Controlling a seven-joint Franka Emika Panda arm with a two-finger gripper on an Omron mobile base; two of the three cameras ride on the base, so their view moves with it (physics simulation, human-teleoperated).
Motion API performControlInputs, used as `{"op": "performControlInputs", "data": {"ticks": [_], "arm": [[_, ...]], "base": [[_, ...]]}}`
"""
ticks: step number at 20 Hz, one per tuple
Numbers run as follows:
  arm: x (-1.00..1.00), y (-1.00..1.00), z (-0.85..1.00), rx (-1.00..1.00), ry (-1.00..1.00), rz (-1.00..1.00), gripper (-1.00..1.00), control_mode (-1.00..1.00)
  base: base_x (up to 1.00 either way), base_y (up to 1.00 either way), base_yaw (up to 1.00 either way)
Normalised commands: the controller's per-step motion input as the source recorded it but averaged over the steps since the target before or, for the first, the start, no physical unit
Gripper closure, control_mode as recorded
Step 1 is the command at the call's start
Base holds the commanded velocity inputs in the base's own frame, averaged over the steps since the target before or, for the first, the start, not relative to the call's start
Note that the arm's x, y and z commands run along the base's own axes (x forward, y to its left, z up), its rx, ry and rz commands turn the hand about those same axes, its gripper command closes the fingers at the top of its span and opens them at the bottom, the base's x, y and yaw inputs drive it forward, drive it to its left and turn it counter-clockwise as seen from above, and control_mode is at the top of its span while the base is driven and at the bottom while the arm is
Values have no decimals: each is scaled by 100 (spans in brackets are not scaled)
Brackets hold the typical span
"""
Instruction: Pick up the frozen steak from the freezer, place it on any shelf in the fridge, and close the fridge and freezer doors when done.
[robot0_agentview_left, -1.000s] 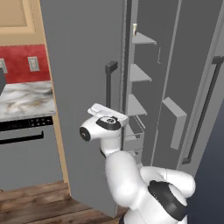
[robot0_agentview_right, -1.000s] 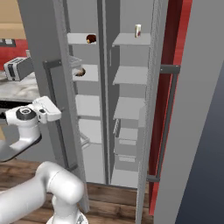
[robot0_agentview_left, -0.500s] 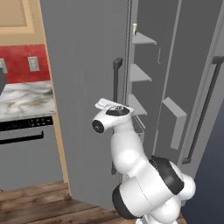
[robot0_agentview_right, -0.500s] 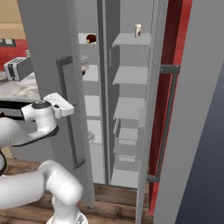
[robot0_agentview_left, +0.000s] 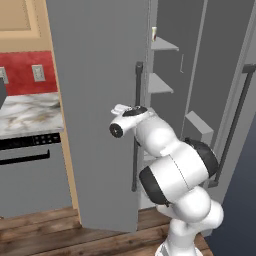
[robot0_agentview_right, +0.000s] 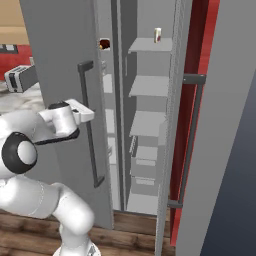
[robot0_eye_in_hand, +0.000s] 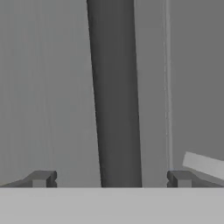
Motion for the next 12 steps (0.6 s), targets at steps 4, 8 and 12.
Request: {"op": "performControlInputs", "data": {"ticks": [4,8,12], "arm": [[57,-9,0,0,0,0,-100,-100],[48,-13,0,0,0,0,-100,-100],[45,-20,0,0,-1,2,-100,-100]], "base": [[0,0,0],[0,0,0],[0,0,0]]}}
